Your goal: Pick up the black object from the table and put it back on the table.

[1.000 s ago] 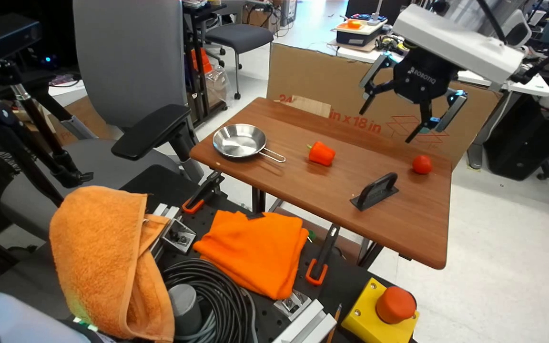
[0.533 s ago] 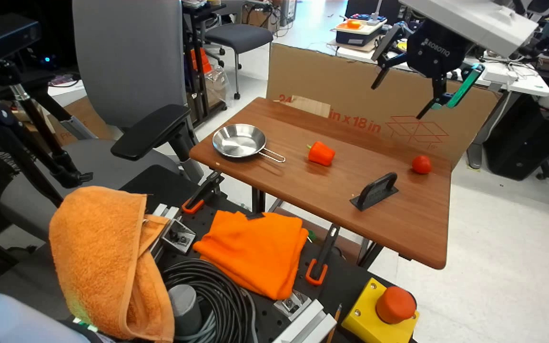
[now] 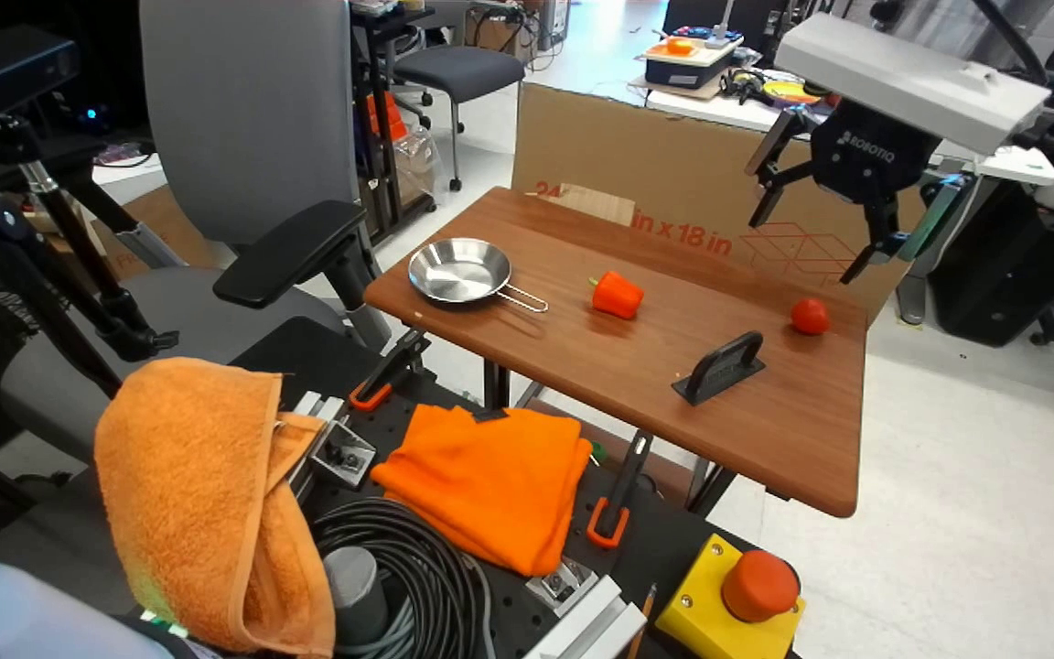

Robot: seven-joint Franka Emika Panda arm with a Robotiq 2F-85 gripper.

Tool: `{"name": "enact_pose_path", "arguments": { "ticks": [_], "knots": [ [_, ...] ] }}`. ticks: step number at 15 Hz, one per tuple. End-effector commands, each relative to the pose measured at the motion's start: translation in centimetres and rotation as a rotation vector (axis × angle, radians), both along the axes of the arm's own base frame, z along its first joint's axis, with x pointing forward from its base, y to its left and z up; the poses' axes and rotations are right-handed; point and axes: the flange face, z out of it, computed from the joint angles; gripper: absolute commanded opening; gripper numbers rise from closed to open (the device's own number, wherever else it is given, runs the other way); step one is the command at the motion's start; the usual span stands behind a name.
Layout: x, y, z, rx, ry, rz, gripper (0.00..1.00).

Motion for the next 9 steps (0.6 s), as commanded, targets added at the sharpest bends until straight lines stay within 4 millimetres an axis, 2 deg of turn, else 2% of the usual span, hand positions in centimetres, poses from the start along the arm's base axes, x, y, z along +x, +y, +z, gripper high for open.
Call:
{"name": "enact_pose_path", "arguments": {
  "ticks": [1, 4, 9],
  "knots": [
    [0.3, 0.1, -1.9, -0.027, 0.033, -0.003, 1.0],
    [0.1, 0.2, -3.8, -0.023, 0.071, -0.002, 1.0],
    [-0.3, 0.3, -5.7, -0.012, 0.112, 0.009, 1.0]
  ]
}}
